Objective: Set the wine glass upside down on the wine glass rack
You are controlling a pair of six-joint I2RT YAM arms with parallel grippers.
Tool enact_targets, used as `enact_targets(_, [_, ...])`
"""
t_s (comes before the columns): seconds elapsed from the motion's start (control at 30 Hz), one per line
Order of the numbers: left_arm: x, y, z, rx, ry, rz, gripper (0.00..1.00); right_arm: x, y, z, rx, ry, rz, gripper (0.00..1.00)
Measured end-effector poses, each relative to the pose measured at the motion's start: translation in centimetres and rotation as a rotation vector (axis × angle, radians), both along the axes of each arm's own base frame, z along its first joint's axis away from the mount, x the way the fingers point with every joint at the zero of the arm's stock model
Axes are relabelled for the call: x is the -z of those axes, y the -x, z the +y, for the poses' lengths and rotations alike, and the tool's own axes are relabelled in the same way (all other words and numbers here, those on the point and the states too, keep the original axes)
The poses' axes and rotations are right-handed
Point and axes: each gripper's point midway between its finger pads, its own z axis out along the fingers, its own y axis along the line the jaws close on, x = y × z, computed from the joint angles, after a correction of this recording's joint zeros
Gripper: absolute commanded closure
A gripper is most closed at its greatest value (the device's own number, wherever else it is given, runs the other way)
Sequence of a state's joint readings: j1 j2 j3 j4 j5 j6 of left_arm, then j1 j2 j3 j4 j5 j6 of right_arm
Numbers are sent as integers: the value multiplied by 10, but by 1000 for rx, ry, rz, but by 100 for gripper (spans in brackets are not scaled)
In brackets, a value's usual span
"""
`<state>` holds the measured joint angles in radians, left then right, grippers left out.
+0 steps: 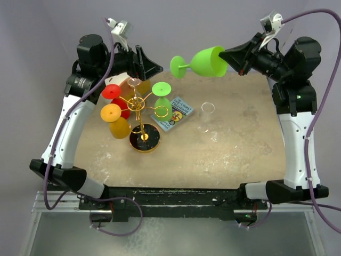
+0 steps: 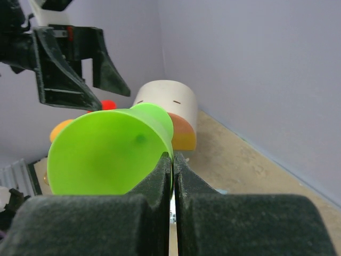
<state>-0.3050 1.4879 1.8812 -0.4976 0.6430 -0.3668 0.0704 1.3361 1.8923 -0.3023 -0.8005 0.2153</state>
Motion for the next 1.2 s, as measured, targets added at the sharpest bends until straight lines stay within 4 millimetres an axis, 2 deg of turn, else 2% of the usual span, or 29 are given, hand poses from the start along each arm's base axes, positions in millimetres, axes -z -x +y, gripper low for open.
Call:
enact_targets(0.13, [6, 1, -15, 38, 29, 55, 11, 2, 2, 18, -40, 6, 2, 100])
enact_targets(0.23, [10, 2, -24, 57, 47, 96, 18, 5, 3, 26, -58, 17, -1, 100])
enact_targets(0.47, [12, 2, -30, 64, 75, 150, 47, 6, 1, 30, -56, 37, -25, 100])
enact_targets(0.57, [11, 4, -32, 70, 86, 158, 54, 8, -2, 32, -56, 44, -27, 100])
enact_targets(0.83, [10, 7, -35, 83, 92, 164, 59, 18, -14, 38, -50, 62, -4, 100])
enact_targets(1.1, [22, 0, -41, 83, 82, 192, 61, 17, -12, 40, -56, 71, -12, 100])
enact_targets(1.2, [27, -2, -44, 81, 75, 206, 64, 17, -10, 41, -59, 73, -14, 100])
